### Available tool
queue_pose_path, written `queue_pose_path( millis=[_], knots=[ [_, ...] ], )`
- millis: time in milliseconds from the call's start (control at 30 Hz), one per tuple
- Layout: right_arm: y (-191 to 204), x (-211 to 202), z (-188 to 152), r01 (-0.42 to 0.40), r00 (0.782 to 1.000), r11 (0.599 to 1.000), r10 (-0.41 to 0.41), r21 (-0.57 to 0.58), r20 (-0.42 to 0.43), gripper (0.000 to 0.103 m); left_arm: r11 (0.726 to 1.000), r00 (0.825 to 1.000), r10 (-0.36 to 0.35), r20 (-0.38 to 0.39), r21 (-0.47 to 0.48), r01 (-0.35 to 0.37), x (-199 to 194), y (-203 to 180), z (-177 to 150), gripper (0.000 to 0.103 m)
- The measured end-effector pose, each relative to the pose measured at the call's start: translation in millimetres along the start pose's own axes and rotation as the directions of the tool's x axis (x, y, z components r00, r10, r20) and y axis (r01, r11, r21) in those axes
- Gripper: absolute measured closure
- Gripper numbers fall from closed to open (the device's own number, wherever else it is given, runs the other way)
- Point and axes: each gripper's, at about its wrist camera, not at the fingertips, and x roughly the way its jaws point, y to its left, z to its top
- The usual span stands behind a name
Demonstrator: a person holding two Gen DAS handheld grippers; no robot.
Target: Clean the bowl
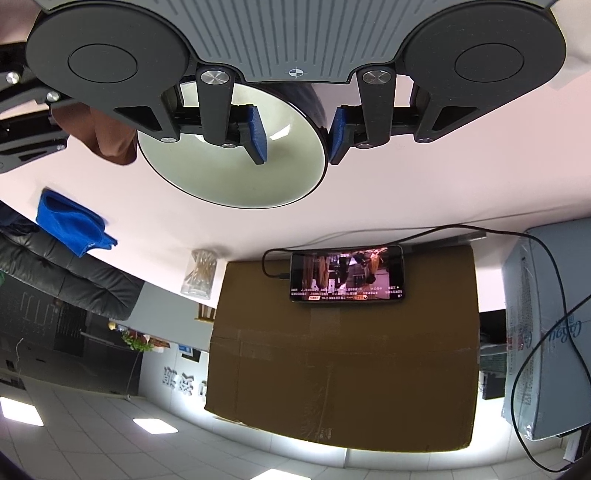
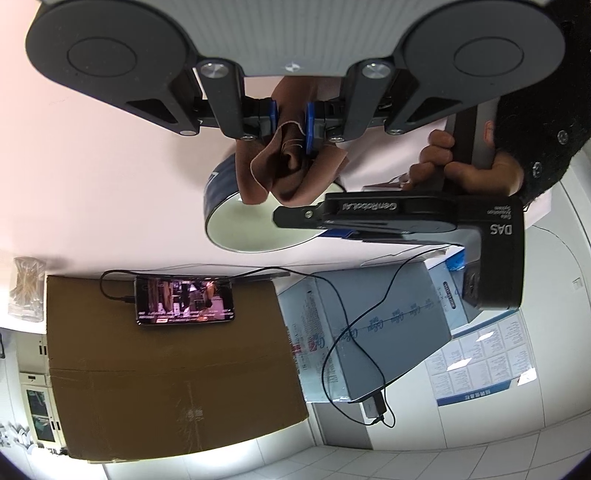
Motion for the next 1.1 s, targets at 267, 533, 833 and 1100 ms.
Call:
queue_pose_path(
  millis=[267, 533, 833, 1100],
  knots=[
    [-9.3, -1.2, 1.5, 0.032, 0.999, 0.999, -0.032, 0.02, 0.012, 0.086, 1.0, 1.0, 0.005, -0.003, -0.007, -0.005, -6.3, -3.0, -2.3, 0.069],
    [-12.0, 0.5, 1.5, 0.033, 0.999, 0.999, -0.033, 0.025, 0.014, 0.086, 0.998, 1.0, -0.013, 0.022, -0.06, 0.015, -8.3, 3.5, -5.0, 0.068],
    [-1.4, 1.0, -2.5, -0.007, 1.0, 1.0, 0.007, 0.009, -0.003, 0.085, 0.998, 0.999, -0.015, 0.037, -0.065, 0.017, -9.6, 3.0, -6.0, 0.068],
    [-8.6, -5.0, 0.9, 0.05, 0.998, 0.998, -0.051, 0.023, 0.023, 0.086, 0.998, 0.999, -0.016, 0.04, -0.066, 0.018, -9.7, 2.9, -6.8, 0.068]
  ],
)
